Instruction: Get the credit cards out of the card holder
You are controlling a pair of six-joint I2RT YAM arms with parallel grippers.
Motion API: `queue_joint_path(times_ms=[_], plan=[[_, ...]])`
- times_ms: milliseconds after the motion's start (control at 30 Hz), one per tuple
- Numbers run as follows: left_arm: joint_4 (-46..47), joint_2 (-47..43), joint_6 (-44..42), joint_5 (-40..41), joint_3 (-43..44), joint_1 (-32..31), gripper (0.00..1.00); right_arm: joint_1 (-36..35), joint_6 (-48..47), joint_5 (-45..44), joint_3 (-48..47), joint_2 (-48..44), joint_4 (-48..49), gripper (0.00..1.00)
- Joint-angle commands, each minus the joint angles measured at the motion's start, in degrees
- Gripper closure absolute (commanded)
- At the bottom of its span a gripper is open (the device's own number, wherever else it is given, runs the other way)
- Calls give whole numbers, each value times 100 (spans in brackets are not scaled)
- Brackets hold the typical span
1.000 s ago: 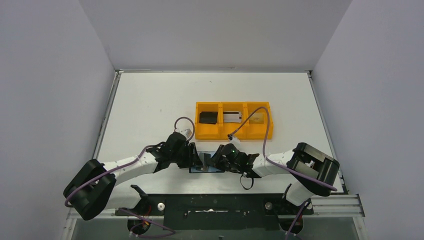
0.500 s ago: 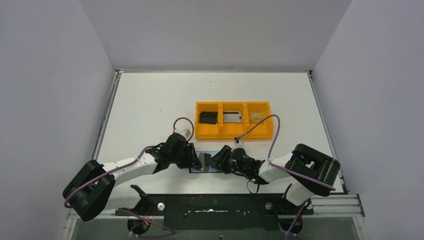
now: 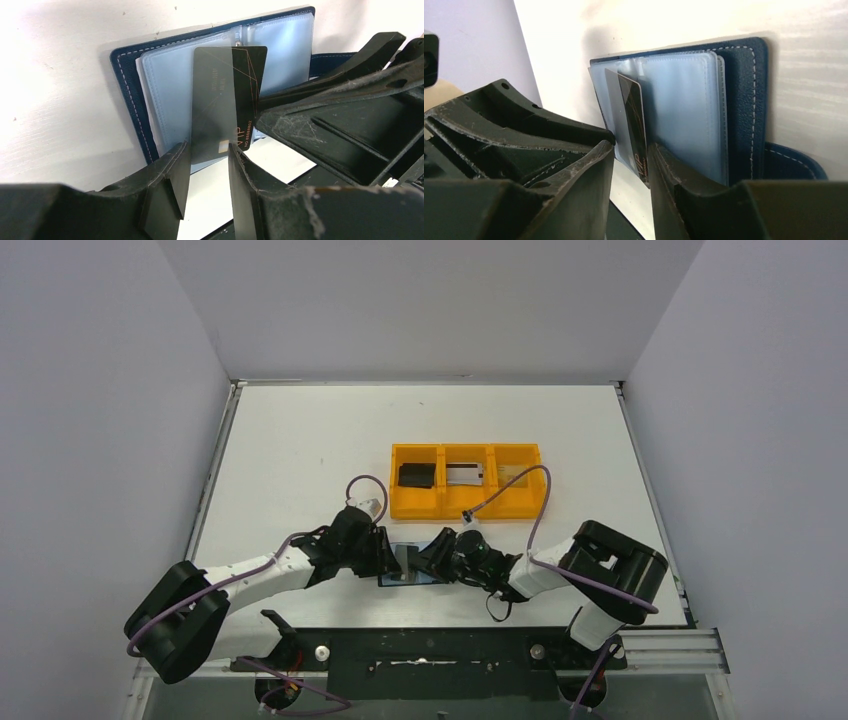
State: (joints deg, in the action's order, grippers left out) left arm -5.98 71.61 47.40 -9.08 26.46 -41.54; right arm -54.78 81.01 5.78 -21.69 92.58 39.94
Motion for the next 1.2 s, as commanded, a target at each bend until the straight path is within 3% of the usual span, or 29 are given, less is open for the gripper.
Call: queue_joint_path(times_ms=[0, 200, 433, 667, 933, 1167], plan=[[-193, -42, -53, 89, -61, -43, 67, 15, -318, -221, -403, -45, -736, 71], [-202, -83, -47, 87, -79, -47, 68, 18, -322, -149, -444, 106, -657, 76], [-184, -73, -46, 72, -62, -47, 74, 2, -499, -340, -852, 185, -1652, 70], [-258, -78, -33, 137, -52, -56, 80, -43, -624, -454, -973, 153, -1946, 96], [-537, -474, -2, 547, 183, -56, 71, -36, -587, -363, -655, -199, -1676, 100], [68, -264, -270, 318, 615, -47, 68, -76, -495, -320, -565, -225, -1678, 100]])
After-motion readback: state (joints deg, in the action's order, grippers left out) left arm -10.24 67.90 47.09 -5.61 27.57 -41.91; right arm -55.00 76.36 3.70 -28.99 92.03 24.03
